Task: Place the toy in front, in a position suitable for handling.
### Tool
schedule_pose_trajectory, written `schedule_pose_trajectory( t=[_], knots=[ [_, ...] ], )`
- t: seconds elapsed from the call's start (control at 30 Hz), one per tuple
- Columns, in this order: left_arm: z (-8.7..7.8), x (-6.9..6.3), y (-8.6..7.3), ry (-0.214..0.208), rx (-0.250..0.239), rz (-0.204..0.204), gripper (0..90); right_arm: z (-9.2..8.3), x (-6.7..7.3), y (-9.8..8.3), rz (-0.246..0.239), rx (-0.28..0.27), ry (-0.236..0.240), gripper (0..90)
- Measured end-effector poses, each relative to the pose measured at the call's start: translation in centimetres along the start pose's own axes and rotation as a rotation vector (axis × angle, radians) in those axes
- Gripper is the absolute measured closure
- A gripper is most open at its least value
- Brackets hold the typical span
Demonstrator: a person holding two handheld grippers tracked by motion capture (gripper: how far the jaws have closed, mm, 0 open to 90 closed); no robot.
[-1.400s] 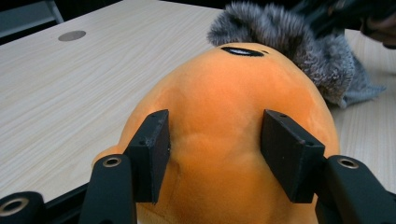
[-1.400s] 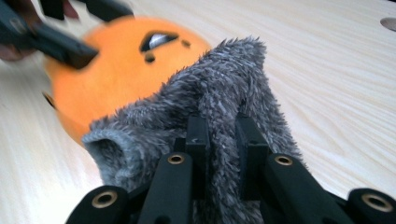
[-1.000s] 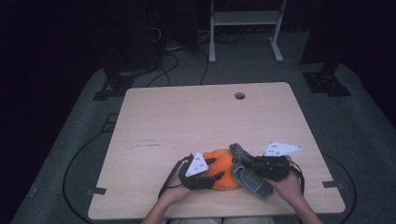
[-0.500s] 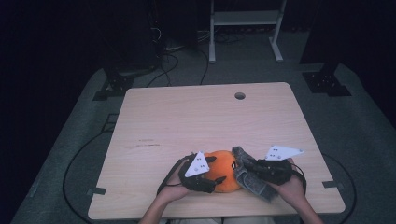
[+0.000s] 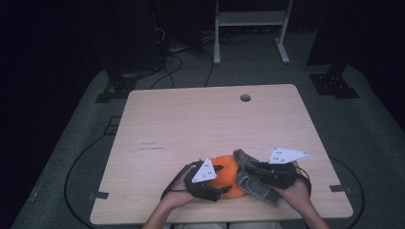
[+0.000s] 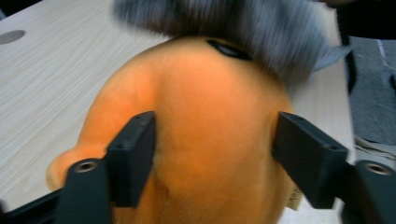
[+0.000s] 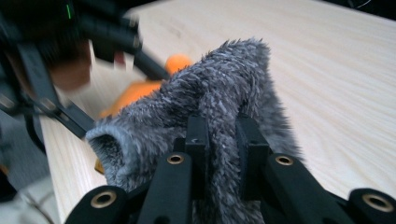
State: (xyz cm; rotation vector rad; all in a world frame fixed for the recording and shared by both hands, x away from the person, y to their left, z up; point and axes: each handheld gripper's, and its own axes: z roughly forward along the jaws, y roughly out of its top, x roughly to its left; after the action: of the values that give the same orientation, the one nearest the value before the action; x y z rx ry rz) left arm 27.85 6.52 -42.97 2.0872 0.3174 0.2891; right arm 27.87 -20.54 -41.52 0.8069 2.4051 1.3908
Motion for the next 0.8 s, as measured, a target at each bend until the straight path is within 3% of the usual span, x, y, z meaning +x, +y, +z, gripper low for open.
schedule_pose_trajectory(
  t=[0.1, 0.17, 0.3, 0.4, 0.47, 0.57, 0.67, 0.8],
  knots=[
    [-0.6, 0.5, 0.5, 0.021, -0.058, -0.031, 24.5, 0.0, 0.3, -0.2, -0.035, 0.02, 0.005, 77.4],
    [-0.1, 0.8, 0.5, 0.065, -0.005, -0.043, 25.3, -0.2, 0.3, -0.5, -0.045, 0.025, 0.0, 77.4],
    [0.2, 0.4, -0.2, 0.06, 0.014, -0.034, 27.4, -0.6, -1.2, -1.6, 0.016, 0.042, 0.004, 77.3],
    [0.3, 0.2, -0.4, 0.05, 0.035, -0.029, 28.1, -0.9, -2.5, -2.5, 0.033, 0.1, -0.074, 77.6],
    [0.2, 0.2, -0.5, 0.039, 0.036, -0.018, 28.2, -1.2, -2.9, -2.5, 0.079, 0.064, -0.034, 77.7],
    [0.4, 0.1, -0.7, 0.024, 0.05, -0.003, 29.1, -1.2, -2.3, -1.4, 0.074, -0.001, 0.025, 77.6],
    [0.2, 0.2, -0.8, 0.019, 0.06, -0.004, 29.4, -0.4, -1.6, -0.6, 0.035, 0.005, 0.02, 77.4],
    [0.1, 0.3, -1.0, 0.009, 0.054, -0.012, 29.5, -0.3, -2.5, -1.6, 0.069, 0.044, 0.015, 77.5]
  ],
)
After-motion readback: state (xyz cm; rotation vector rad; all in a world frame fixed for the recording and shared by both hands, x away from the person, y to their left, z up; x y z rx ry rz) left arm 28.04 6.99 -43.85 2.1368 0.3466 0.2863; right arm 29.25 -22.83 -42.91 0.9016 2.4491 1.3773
